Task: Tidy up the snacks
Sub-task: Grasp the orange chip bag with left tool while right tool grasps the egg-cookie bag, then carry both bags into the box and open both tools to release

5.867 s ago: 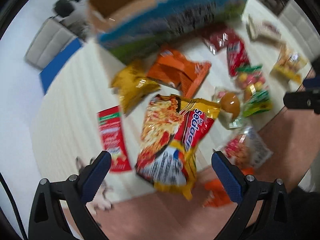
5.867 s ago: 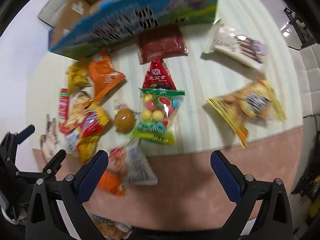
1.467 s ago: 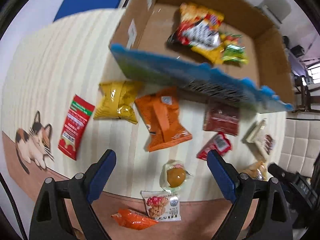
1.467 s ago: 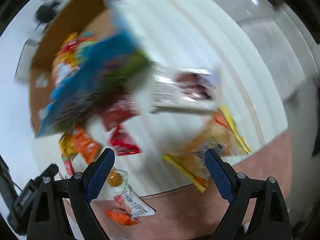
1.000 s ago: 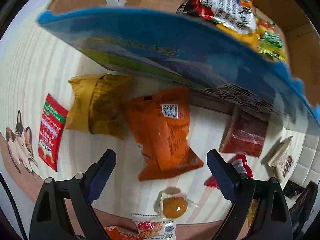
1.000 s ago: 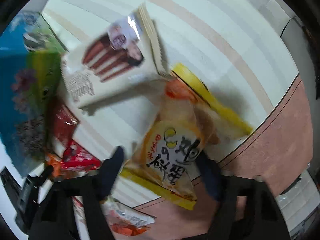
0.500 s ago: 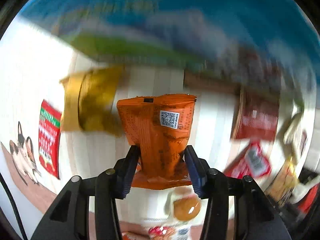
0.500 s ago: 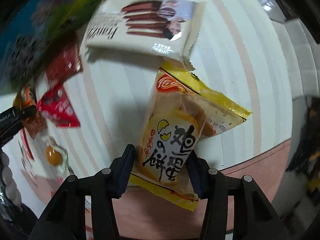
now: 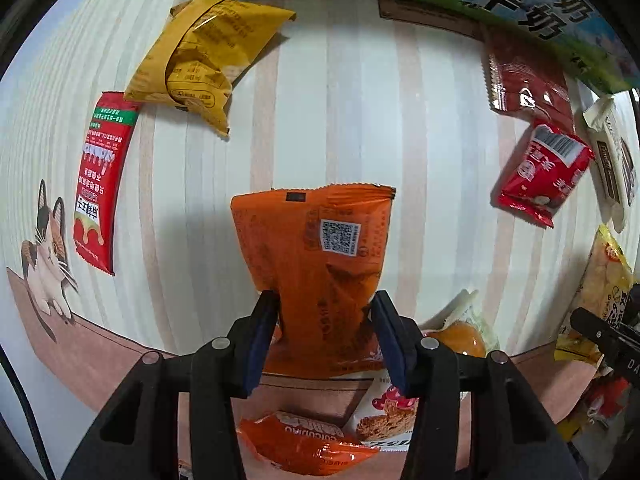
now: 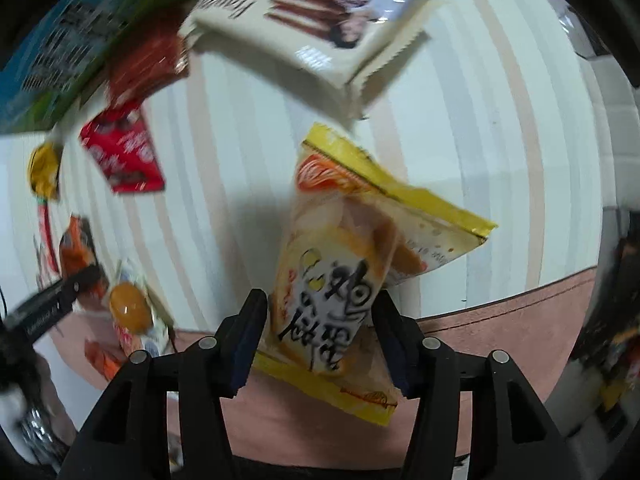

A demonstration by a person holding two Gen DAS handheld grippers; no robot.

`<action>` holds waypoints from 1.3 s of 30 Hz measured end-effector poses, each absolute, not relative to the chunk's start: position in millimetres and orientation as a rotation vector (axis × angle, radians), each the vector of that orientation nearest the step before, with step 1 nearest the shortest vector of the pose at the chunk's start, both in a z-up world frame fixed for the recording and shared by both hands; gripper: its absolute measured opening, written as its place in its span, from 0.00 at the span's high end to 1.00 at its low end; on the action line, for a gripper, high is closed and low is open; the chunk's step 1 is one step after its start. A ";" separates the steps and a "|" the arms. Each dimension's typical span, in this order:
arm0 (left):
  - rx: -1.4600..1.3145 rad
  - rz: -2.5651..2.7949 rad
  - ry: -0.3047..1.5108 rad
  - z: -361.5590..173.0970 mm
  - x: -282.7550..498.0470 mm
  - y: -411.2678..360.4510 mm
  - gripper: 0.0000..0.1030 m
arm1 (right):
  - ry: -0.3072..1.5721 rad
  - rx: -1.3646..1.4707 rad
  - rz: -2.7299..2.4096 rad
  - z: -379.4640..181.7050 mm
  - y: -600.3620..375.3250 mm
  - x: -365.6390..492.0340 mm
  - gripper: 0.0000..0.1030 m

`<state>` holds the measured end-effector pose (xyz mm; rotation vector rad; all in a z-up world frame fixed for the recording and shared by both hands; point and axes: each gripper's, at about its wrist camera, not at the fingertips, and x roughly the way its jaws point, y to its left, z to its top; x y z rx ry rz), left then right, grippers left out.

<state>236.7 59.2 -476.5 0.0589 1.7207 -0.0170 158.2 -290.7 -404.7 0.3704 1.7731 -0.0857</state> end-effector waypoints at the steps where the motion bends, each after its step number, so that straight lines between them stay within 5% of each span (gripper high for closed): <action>1: 0.053 -0.014 1.720 -477.7 240.2 59.2 0.53 | 1.764 0.385 -0.107 -405.6 -291.8 157.0 0.42; 6: 0.025 -0.018 1.706 -478.5 245.9 70.6 0.56 | 1.725 0.375 -0.185 -405.2 -294.2 157.8 0.43; 11: 0.026 -0.024 1.711 -464.0 248.8 78.2 0.63 | 1.683 0.374 -0.191 -391.2 -286.9 166.7 0.55; 22: 0.010 -0.075 1.676 -423.8 230.1 59.3 0.65 | 1.645 0.467 -0.087 -355.6 -279.4 145.8 0.57; 39: -0.083 -0.212 1.435 -253.3 292.7 55.6 0.65 | 1.439 0.469 0.216 -238.4 -247.4 229.6 0.58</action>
